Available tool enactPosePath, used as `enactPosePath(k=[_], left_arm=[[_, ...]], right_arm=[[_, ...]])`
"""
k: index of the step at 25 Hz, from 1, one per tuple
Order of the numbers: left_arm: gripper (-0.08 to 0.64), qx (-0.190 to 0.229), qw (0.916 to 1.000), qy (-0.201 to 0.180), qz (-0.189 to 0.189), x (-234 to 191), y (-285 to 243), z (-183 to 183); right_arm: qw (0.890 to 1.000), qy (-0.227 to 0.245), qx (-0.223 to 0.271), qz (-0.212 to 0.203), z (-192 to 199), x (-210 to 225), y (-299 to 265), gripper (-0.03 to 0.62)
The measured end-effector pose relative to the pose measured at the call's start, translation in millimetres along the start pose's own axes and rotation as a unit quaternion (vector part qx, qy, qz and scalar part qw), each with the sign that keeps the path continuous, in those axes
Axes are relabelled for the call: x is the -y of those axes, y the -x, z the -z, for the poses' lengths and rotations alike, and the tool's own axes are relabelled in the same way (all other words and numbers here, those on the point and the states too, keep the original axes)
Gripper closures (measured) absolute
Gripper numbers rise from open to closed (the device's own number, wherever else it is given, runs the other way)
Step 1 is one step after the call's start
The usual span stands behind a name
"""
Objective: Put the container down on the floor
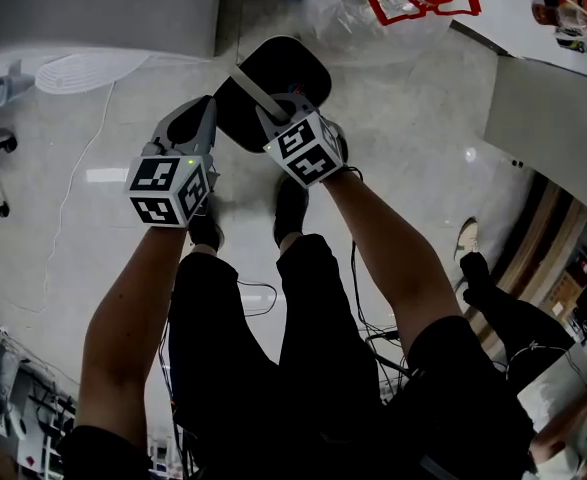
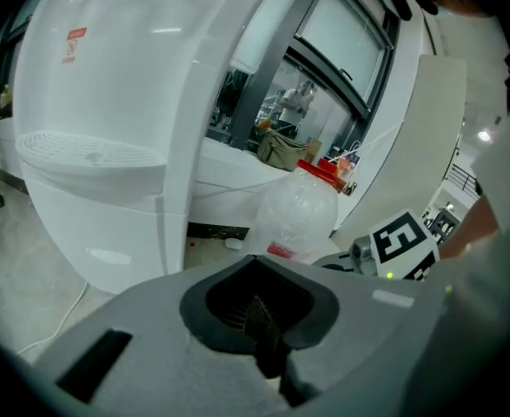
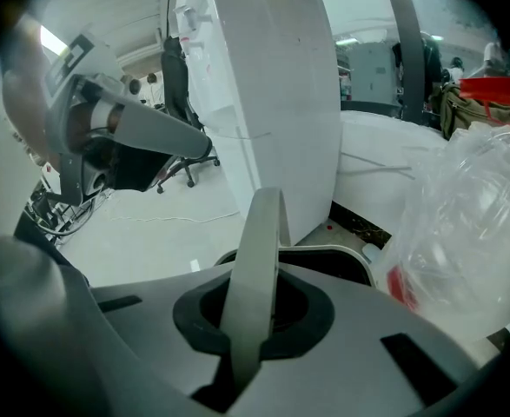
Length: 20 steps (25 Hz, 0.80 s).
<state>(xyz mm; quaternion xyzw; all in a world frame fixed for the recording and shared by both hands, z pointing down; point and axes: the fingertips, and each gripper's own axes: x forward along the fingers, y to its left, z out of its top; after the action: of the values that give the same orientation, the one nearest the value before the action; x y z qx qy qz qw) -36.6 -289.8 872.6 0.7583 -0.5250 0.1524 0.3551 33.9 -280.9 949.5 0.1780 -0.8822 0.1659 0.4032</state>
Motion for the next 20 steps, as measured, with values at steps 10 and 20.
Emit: enactPosePath(k=[10,20], left_arm=[[0.554,-0.013,0.9999,0.001,0.006,7.7,15.9,4.0],[0.554,-0.018,0.9998,0.005,0.002,18.0,24.4,-1.2]], right_arm=[[0.998,0.009,-0.036,0.050,4.9,22.6,5.2,0.583],[0.998,0.008,-0.044,0.047,6.2,19.1,21.0,0.537]])
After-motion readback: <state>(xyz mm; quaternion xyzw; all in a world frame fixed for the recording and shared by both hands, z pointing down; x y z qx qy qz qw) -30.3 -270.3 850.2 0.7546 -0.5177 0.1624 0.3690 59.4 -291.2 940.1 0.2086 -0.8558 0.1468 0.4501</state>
